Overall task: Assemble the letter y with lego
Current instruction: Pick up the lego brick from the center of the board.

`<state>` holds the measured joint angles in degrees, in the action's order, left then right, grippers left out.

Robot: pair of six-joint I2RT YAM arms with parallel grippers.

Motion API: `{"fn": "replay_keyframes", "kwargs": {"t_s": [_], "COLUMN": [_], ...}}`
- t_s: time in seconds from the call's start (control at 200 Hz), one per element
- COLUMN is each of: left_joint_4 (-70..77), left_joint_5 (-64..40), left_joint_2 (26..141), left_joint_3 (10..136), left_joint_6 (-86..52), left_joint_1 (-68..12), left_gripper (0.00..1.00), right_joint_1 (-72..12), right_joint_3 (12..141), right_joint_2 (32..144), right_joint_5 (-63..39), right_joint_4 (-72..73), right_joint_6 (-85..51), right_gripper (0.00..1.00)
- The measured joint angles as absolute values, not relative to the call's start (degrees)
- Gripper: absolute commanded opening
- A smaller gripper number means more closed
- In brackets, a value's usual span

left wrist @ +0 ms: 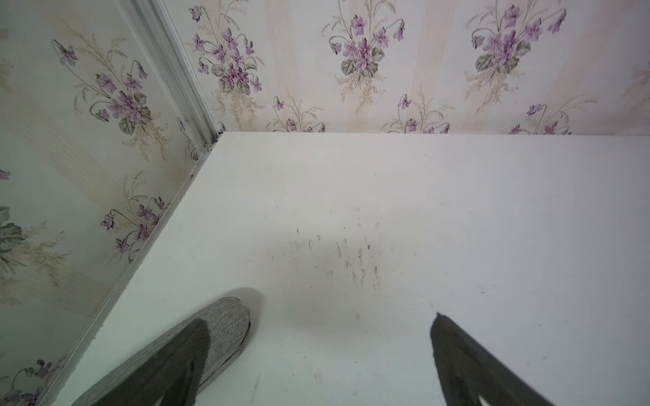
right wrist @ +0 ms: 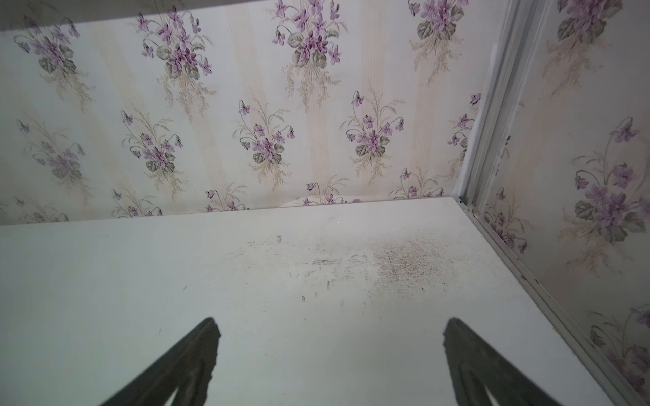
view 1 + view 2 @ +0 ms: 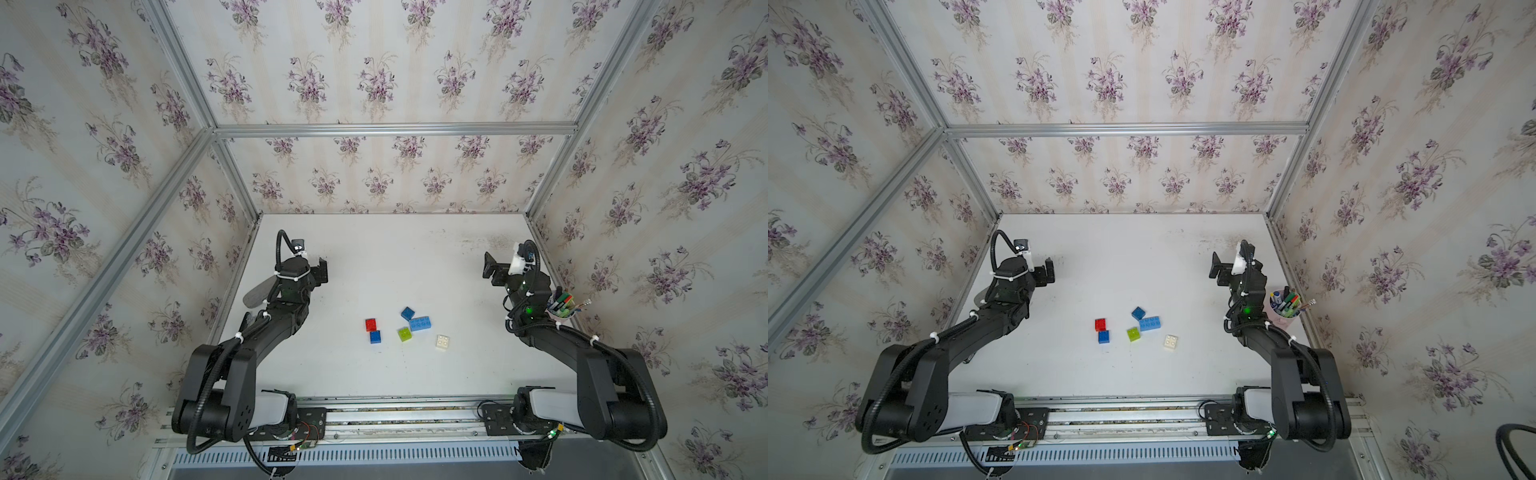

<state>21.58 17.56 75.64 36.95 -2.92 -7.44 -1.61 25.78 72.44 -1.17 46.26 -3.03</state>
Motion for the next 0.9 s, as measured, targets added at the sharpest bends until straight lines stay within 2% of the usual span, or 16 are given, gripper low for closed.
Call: {"fn": "replay_keyframes", "kwargs": {"t_s": [0.16,0.385,0.54,0.66,0.719,0.904], "left_joint_4": [11.9,2.2,-3.5,-8.4,-10.5,-14.7], "left_joint_5": [13.1,-1.0,-8.7,-13.1,-15.0,-18.8], "left_joint_2": [73.6,74.5,74.1,74.0,73.6,72.9], "left_joint_3": [44.2,48.7,49.8,50.1,49.4,46.7], "left_joint_6": [-11.5,-20.4,-24.0,-25.0,-25.3,-26.3], "left_joint_1": [-6.7,-6.2,-6.7,-7.7,-8.6,-12.9], "left_gripper": [0.99,0.99,0.99,0.98,0.95,0.72], "right_joint_1": [-1.6,-0.6,-1.1,-4.8,-8.1,-18.3], "right_joint_3": [33.5,39.8,41.0,45.4,47.2,49.9], "right_joint_2": [68.1,68.2,69.2,71.8,73.3,77.8], "right_joint_5": [-2.0,-6.9,-14.3,-17.2,-17.6,-17.2], "right_joint_4": [35.6,20.7,15.1,9.2,5.9,-2.7], "right_joint_6": [-8.6,-21.1,-26.5,-27.0,-26.5,-25.0], "right_gripper": [1.00,0.99,0.86,0.76,0.71,0.62]}}
